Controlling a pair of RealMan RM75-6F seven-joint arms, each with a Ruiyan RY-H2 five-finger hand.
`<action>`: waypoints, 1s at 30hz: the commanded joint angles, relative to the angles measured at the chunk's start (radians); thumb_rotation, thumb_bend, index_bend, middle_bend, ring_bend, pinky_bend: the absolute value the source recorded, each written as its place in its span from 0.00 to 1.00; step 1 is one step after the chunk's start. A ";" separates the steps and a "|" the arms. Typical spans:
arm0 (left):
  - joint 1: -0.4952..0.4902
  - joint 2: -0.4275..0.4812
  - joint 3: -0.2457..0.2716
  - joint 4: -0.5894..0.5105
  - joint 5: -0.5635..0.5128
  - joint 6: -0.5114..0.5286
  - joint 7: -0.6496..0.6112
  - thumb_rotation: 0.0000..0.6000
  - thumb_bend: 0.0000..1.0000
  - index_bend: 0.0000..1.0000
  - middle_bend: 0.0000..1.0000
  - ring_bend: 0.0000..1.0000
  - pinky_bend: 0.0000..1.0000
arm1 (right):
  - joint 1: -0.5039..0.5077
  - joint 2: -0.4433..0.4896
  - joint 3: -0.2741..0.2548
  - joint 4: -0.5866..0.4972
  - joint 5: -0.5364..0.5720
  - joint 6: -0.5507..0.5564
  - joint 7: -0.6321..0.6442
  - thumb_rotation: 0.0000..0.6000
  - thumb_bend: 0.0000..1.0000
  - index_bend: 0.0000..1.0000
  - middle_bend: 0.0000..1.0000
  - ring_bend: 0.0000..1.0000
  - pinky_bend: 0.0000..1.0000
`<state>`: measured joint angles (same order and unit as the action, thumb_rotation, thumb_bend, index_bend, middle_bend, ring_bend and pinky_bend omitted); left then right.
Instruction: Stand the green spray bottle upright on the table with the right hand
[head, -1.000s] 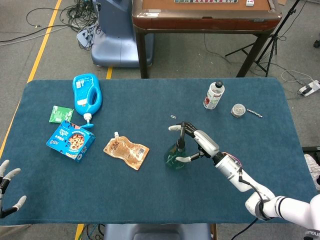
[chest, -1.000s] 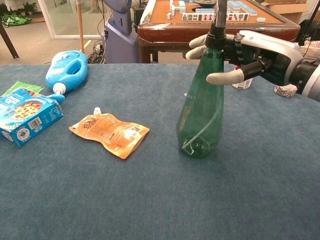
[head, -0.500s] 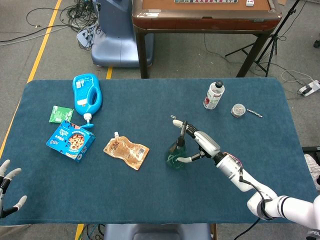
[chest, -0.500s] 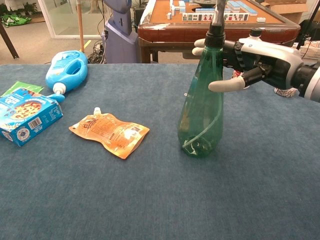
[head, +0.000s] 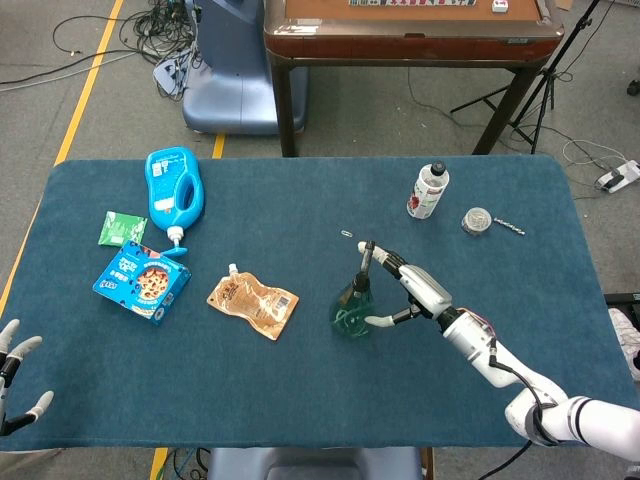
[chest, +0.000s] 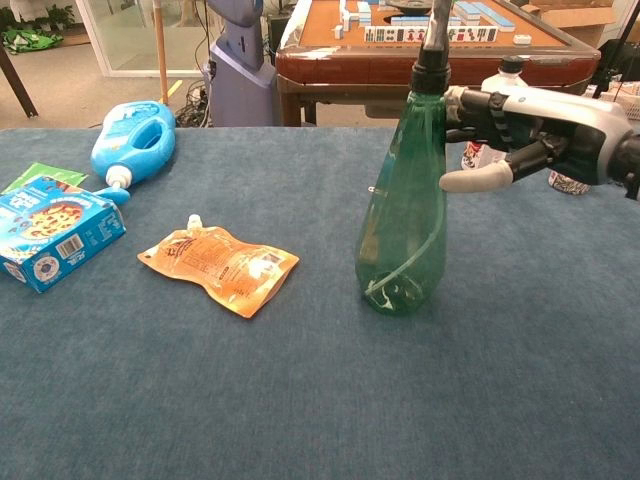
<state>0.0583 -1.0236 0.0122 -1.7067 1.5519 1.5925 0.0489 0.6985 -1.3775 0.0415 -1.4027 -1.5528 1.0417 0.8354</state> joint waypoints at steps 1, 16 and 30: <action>-0.002 -0.001 -0.001 0.001 0.000 -0.001 -0.001 1.00 0.25 0.19 0.01 0.04 0.04 | -0.027 0.038 -0.008 -0.047 0.015 0.015 -0.030 0.76 0.00 0.00 0.05 0.00 0.00; -0.010 -0.003 -0.010 0.006 0.005 0.003 -0.010 1.00 0.26 0.19 0.01 0.04 0.04 | -0.210 0.293 -0.043 -0.319 0.114 0.159 -0.438 1.00 0.21 0.00 0.17 0.00 0.00; -0.025 -0.009 -0.020 0.000 0.006 -0.004 -0.003 1.00 0.26 0.19 0.01 0.04 0.04 | -0.448 0.360 -0.086 -0.401 0.122 0.427 -0.753 1.00 0.25 0.03 0.20 0.03 0.00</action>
<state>0.0332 -1.0324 -0.0078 -1.7069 1.5581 1.5887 0.0460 0.2784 -1.0262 -0.0324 -1.7989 -1.4224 1.4407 0.1053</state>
